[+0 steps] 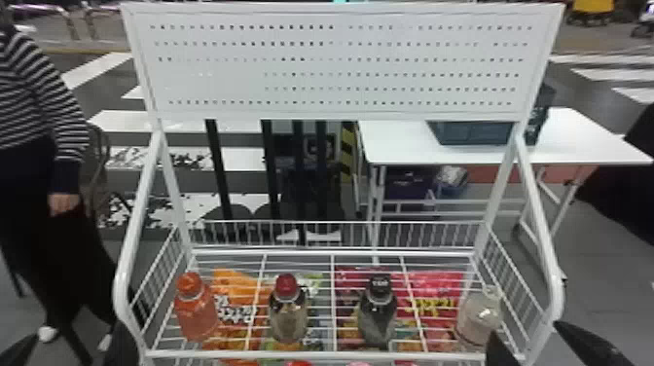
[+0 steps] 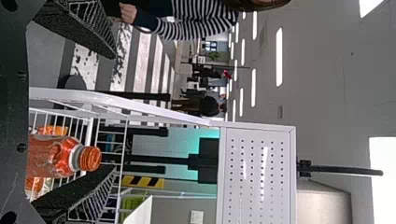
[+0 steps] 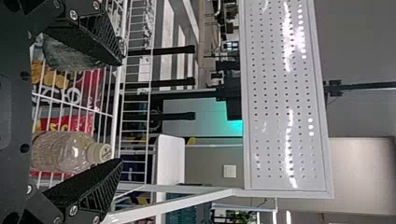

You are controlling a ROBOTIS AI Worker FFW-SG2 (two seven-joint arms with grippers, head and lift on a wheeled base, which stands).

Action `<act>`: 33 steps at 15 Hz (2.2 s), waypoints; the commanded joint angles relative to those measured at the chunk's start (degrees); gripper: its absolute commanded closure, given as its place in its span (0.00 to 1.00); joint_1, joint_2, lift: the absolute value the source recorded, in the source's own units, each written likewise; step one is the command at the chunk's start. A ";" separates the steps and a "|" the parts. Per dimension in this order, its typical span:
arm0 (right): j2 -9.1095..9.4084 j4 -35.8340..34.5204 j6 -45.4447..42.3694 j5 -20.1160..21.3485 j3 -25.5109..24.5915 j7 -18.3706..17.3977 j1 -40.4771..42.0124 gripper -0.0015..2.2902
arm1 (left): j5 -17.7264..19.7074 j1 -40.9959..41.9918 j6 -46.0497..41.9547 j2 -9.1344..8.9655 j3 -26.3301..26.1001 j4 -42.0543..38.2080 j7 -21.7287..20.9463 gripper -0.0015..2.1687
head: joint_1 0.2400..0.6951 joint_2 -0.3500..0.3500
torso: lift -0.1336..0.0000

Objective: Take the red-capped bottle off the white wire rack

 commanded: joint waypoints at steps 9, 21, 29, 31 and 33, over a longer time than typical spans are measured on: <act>0.05 -4.10 4.97 -0.88 -1.44 0.00 1.72 0.07 | 1.47 -2.07 10.18 0.78 1.17 -3.74 -0.50 0.02 | 0.57 0.50 | 1.00; 0.05 -3.22 2.16 -2.55 -1.35 0.00 1.63 0.07 | -8.64 -3.57 -2.47 2.63 -19.92 8.74 5.12 0.02 | 0.57 0.50 | 1.00; 0.05 -2.43 1.46 -1.76 -1.18 -0.43 1.72 0.07 | -9.34 -19.65 -7.40 4.74 -31.52 28.77 11.19 0.02 | 0.57 0.50 | 1.00; 0.05 -2.43 1.81 -1.06 -0.56 -0.52 1.37 0.07 | -8.55 -22.99 -7.22 4.65 -31.26 31.24 11.28 0.02 | 0.57 0.50 | 1.00; 0.05 -1.90 1.98 -0.09 0.05 -0.52 0.84 0.07 | -7.32 -26.24 -7.22 4.65 -31.09 34.49 11.10 0.02 | 0.57 0.50 | 1.00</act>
